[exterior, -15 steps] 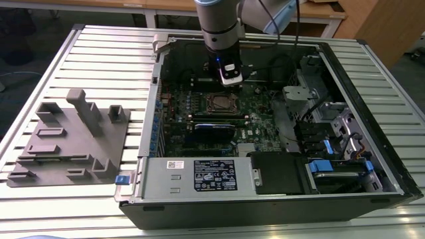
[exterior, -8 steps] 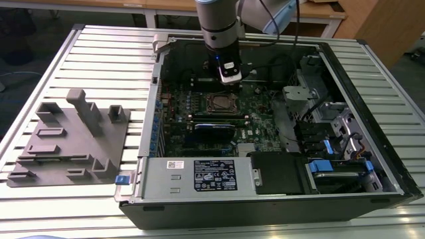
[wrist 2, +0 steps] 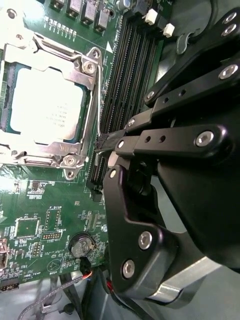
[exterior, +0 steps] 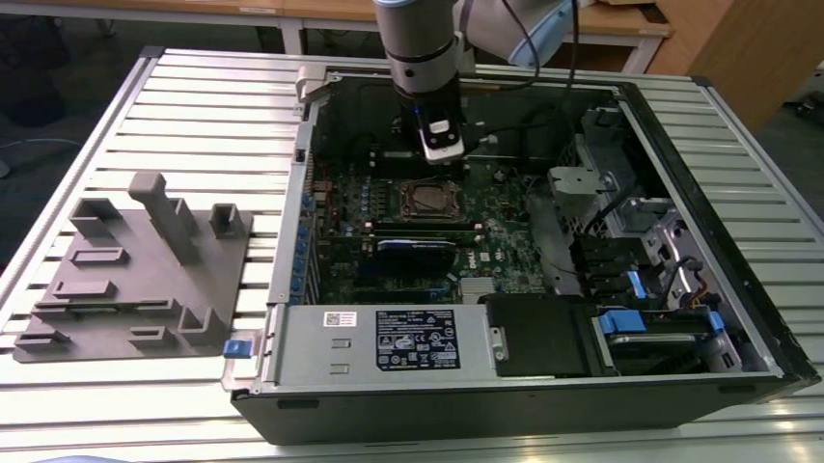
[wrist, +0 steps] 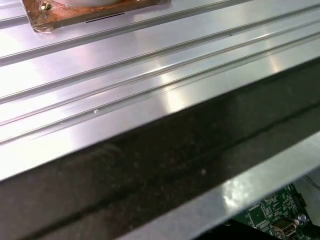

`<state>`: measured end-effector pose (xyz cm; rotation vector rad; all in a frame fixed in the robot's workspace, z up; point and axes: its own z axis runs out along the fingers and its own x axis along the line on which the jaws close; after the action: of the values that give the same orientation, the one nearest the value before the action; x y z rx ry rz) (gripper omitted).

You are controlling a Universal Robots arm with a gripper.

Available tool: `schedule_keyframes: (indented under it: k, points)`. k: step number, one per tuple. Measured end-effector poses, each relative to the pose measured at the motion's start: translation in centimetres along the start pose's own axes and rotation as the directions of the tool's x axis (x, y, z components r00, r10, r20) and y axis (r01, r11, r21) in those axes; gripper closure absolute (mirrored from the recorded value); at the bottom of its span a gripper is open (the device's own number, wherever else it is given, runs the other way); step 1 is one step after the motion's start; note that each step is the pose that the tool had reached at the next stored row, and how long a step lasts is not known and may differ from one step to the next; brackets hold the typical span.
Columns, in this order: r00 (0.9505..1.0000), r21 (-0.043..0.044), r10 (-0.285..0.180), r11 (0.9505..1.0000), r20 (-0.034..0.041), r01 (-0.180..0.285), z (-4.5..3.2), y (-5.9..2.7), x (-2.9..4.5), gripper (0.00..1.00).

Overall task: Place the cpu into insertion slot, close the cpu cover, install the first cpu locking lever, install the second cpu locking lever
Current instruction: 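Install the first cpu locking lever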

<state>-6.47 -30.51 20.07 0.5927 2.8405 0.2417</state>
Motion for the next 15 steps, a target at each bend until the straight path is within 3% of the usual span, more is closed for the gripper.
schedule_keyframes:
  k: [15]
  points:
    - [0.9991, -0.0133, 0.011, 0.9999, 0.0400, -0.010, 0.34, -0.31, 0.59, 0.89]
